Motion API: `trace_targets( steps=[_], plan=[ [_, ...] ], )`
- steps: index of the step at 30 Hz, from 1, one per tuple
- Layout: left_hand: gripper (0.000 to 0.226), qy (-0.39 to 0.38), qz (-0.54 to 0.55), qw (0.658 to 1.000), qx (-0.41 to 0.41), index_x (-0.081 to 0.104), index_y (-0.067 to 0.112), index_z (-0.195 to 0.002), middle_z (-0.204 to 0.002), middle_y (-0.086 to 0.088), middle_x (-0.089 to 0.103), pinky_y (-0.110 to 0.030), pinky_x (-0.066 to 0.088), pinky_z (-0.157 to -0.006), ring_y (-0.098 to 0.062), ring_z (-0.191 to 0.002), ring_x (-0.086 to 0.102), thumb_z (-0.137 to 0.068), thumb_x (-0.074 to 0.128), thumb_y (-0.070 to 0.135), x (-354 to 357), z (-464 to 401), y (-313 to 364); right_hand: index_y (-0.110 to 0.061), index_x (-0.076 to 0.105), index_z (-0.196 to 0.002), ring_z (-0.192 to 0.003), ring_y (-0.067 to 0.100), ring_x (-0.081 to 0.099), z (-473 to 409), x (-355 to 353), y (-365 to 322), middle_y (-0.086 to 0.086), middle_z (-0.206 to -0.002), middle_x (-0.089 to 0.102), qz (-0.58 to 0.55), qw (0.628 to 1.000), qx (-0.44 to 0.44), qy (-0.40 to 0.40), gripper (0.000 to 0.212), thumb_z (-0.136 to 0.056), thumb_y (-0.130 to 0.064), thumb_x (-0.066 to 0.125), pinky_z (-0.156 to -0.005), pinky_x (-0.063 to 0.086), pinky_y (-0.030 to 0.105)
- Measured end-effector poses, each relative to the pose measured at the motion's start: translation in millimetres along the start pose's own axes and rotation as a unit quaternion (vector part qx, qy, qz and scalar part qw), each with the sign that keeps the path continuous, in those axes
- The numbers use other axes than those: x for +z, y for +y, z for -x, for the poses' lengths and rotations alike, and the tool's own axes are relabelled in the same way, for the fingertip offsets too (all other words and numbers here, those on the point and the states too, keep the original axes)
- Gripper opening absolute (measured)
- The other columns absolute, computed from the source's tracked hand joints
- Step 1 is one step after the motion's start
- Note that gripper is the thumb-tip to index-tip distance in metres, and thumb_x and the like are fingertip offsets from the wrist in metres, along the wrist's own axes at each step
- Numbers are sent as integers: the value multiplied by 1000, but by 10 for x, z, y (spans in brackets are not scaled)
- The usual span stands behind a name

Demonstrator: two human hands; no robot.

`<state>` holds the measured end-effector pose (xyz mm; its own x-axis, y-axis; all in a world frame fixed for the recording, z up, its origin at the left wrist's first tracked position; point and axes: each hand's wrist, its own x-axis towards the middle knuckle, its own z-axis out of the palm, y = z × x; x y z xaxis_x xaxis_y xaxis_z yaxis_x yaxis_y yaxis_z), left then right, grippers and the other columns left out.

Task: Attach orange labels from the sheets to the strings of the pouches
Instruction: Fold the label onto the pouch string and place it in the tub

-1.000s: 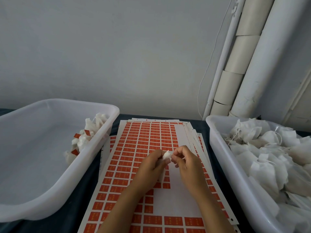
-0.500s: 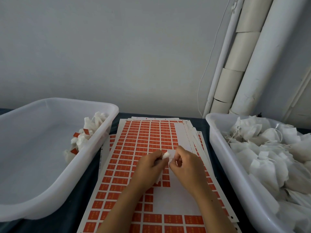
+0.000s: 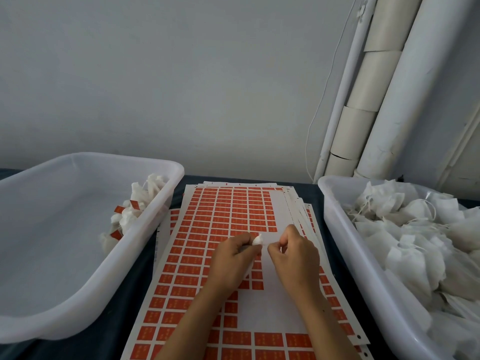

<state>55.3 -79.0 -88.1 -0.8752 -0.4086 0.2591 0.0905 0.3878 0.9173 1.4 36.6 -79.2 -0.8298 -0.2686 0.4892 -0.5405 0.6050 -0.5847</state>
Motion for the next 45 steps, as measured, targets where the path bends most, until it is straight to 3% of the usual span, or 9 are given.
trace_targets(
  steps=[6, 9, 16, 21, 29, 32, 37, 41, 45],
  plan=[
    [32, -19, 15, 1000, -4, 61, 10, -71, -55, 6, 50, -16, 39, -53, -8, -53, 45, -94, 53, 29, 14, -7, -23, -21, 46, -79, -51, 3, 49, 3, 22, 10, -12, -69, 52, -5, 1000, -3, -9, 22, -83, -22, 68, -53, 34, 7],
    [32, -11, 25, 1000, -14, 58, 20, -65, -52, 12, 49, -18, 40, -54, -6, -52, 45, -95, 52, 30, 7, -13, -37, -21, 47, -79, -54, 4, 52, 8, 39, 15, -13, -70, 53, -38, 999, 6, -5, 21, -83, -21, 67, -55, 37, 7],
    [35, 33, 41, 998, -30, 54, 20, -62, -53, 7, 49, -24, 41, -58, -11, -54, 45, -96, 50, 28, -98, -50, -120, -31, 52, -88, -70, -4, 57, -32, -81, 84, -26, -78, 54, -56, 981, -43, -178, 10, -87, -31, 62, -61, 42, -1],
    [36, 59, 105, 990, -67, 57, 18, -62, -51, 8, 55, -13, 46, -52, -4, -48, 52, -97, 49, 26, -130, -56, -127, -28, 61, -107, -90, -2, 56, 104, -177, 81, -16, -110, 60, 44, 950, -131, -281, 19, -89, -33, 60, -75, 35, -1],
    [37, 75, 125, 985, -88, 57, 19, -62, -49, 12, 58, -8, 44, -48, 1, -46, 56, -97, 48, 26, -108, -54, -122, -25, 58, -123, -109, 7, 57, 173, -298, 80, -10, -125, 59, 132, 907, -280, -285, 31, -93, -33, 53, -98, 35, 13],
    [36, 79, 124, 985, -89, 58, 19, -63, -52, 12, 61, -8, 44, -48, -1, -49, 59, -97, 48, 27, -100, -48, -116, -22, 60, -121, -103, 10, 63, 209, -285, 86, -7, -120, 63, 169, 892, -328, -263, 32, -91, -32, 57, -94, 40, 16],
    [36, 87, 117, 985, -87, 60, 21, -64, -59, 8, 65, -10, 49, -54, -6, -58, 64, -97, 48, 31, -89, -45, -135, -21, 75, -86, -59, 5, 67, 209, -276, 76, -10, -79, 72, 200, 874, -388, -212, 35, -56, -31, 89, -61, 54, 13],
    [35, 96, 97, 987, -82, 61, 17, -67, -73, -10, 67, -34, 57, -73, -29, -73, 66, -96, 49, 32, -59, -70, -164, -18, 75, -86, -57, 5, 66, 237, -225, 105, -8, -76, 72, 219, 864, -413, -186, 39, -52, -31, 90, -59, 55, 15],
    [36, 92, 102, 987, -88, 60, 23, -63, -63, 4, 66, -20, 54, -63, -12, -63, 66, -96, 49, 32, -66, -62, -162, -19, 75, -84, -57, 5, 67, 227, -227, 96, -9, -76, 72, 226, 863, -406, -197, 38, -51, -31, 90, -59, 55, 14]
  ],
)
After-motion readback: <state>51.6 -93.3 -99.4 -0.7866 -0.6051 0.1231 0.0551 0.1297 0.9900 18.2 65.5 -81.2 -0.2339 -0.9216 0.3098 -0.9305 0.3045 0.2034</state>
